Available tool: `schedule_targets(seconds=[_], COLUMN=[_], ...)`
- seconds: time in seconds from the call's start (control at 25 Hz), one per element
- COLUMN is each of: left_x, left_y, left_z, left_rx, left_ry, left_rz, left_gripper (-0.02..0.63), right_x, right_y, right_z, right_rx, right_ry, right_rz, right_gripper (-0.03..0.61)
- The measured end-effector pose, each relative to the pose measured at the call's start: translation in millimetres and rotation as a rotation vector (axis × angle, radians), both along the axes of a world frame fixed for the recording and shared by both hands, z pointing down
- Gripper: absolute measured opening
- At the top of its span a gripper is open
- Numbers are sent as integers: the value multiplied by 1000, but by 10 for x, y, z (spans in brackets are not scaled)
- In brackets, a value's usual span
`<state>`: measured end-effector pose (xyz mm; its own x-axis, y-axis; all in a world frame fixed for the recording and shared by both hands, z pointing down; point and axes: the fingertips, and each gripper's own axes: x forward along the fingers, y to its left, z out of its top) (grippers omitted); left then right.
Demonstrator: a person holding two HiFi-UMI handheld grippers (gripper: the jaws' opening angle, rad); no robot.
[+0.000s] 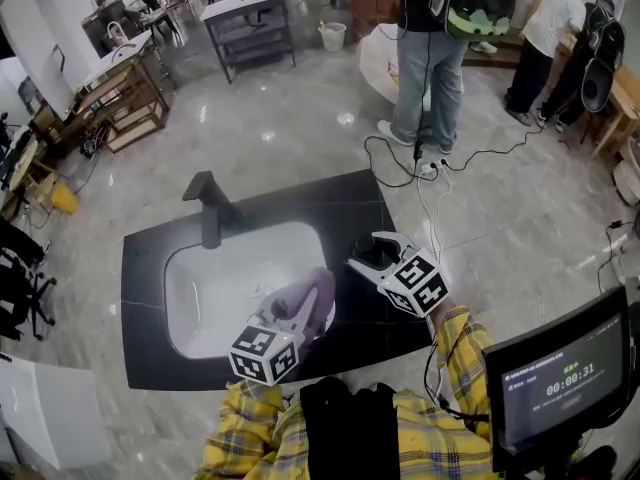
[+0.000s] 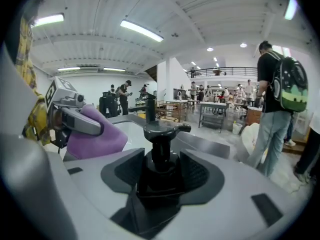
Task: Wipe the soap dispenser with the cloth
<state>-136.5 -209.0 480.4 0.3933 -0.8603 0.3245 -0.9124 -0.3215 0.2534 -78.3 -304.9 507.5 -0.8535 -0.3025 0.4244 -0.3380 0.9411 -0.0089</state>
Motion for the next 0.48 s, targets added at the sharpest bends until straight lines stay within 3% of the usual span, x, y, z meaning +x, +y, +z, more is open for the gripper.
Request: schedule_targets(seconds=[0.48], left_x=[-14], left_y=[15], left_z=[-34], left_rx=[1], left_ry=[2], left_rz=[-4], left_gripper=[43], right_x=[100], right_y=[-56], right_z=[-28], right_rx=[11], right_ry=[-30], right_rz=[378], right_gripper=[212])
